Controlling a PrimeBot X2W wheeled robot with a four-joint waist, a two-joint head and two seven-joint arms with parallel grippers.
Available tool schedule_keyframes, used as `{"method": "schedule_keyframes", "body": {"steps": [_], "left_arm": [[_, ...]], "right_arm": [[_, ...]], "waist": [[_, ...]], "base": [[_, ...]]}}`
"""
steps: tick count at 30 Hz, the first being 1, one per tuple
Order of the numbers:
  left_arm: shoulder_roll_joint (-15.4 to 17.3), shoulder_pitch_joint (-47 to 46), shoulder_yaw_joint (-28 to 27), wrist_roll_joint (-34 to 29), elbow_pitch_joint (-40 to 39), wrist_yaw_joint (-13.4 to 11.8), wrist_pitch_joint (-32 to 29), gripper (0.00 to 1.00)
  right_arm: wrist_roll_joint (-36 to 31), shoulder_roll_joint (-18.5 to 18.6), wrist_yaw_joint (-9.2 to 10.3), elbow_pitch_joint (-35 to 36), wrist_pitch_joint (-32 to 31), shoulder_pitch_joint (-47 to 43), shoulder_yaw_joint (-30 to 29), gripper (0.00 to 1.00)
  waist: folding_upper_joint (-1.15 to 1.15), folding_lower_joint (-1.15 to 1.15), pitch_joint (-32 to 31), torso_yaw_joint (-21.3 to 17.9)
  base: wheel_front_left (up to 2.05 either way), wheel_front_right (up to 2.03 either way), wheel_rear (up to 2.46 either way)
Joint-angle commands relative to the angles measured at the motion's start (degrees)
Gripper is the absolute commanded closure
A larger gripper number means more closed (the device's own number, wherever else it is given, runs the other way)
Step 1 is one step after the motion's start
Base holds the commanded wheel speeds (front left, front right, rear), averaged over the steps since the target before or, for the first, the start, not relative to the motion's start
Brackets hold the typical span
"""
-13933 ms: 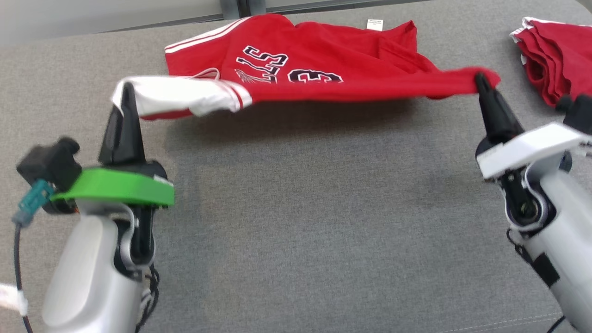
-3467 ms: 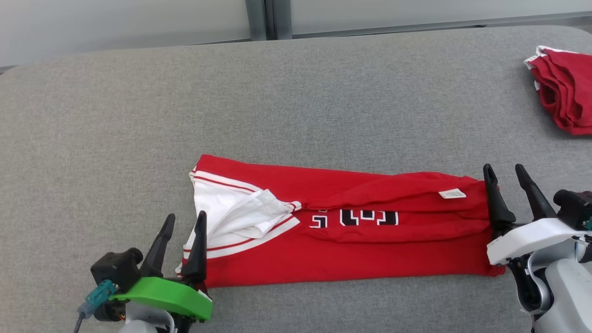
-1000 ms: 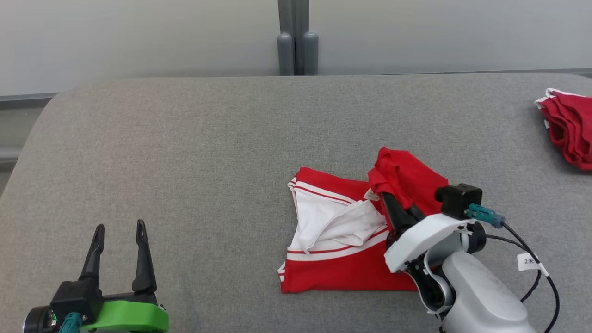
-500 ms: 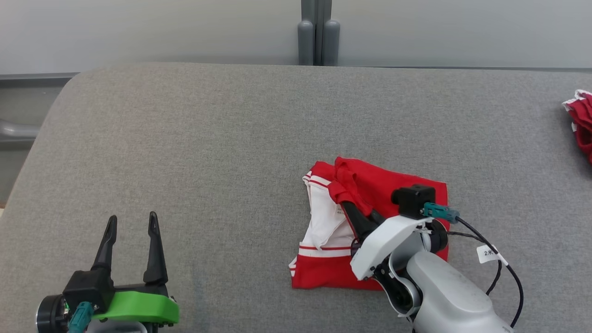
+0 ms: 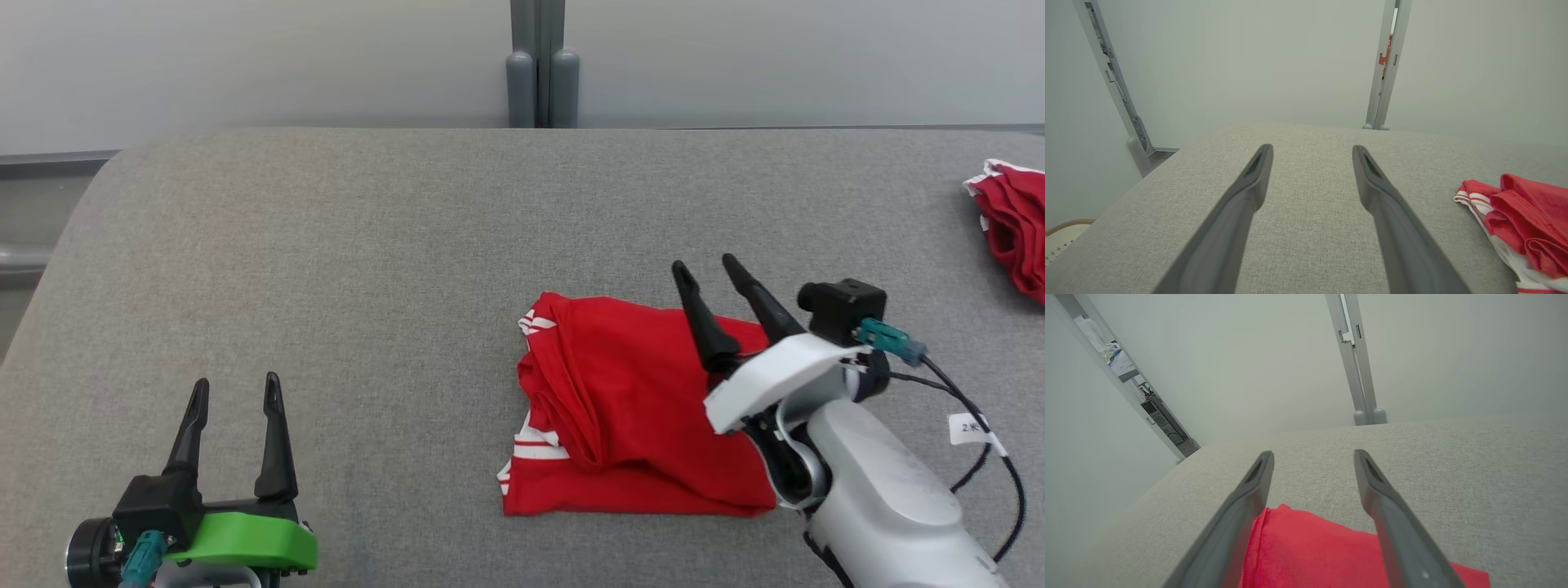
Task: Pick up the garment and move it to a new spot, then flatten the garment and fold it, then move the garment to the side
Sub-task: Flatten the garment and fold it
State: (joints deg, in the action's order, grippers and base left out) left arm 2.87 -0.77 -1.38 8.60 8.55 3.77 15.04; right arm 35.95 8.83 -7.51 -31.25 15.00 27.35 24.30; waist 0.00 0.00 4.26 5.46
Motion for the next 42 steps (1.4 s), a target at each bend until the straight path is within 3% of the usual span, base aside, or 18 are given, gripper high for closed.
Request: {"method": "schedule_keyframes", "body": {"steps": [1,9,19,26,36,37,39,42], "left_arm": [[0.1,-0.1,0.0,0.0,-0.2,0.0,0.1,0.00],[0.1,0.9,0.2,-0.7,-0.9,0.2,0.1,0.00],[0.1,2.2,1.1,-0.7,-1.4,0.3,0.1,0.00],[0.1,2.2,1.4,-0.7,-1.5,0.3,0.1,0.00],[0.1,1.7,1.8,-0.5,-1.5,0.5,0.1,0.00],[0.1,1.5,2.0,-0.4,-1.5,0.5,0.1,0.00],[0.1,1.3,2.2,-0.3,-1.6,0.3,0.1,0.00],[0.1,0.8,2.5,-0.2,-1.6,0.2,0.1,0.00]], "right_arm": [[-1.3,1.1,0.06,1.8,0.2,-2.2,-1.8,0.00],[-7.7,4.2,0.05,12.5,0.2,-12.3,-11.5,0.00],[-13.5,1.8,0.05,22.4,0.2,-23.6,-17.9,0.00],[-15.2,0.4,0.05,23.6,0.2,-25.9,-17.3,0.00],[-15.0,0.2,0.06,18.1,0.2,-21.7,-10.0,0.00],[-14.9,0.1,0.05,16.8,0.2,-20.9,-9.4,0.49],[-14.7,-0.2,0.05,14.9,0.2,-19.3,-8.7,1.00],[-14.7,-0.3,0.05,11.2,0.2,-17.0,-7.6,1.00]], "waist": [[0.00,0.00,-0.3,-0.6],[0.00,0.00,-1.3,-3.0],[0.00,0.00,-2.0,-4.8],[0.00,0.00,-2.3,-4.4],[0.00,0.00,-2.0,-1.7],[0.00,0.00,-1.8,-1.3],[0.00,0.00,-1.5,-0.6],[0.00,0.00,-0.9,0.5]], "base": [[0.00,0.00,0.00],[0.00,0.00,0.00],[0.00,0.00,0.00],[0.00,0.00,0.00],[0.00,0.00,0.00],[0.00,0.00,0.00],[0.00,0.00,0.00],[0.00,0.00,0.00]]}}
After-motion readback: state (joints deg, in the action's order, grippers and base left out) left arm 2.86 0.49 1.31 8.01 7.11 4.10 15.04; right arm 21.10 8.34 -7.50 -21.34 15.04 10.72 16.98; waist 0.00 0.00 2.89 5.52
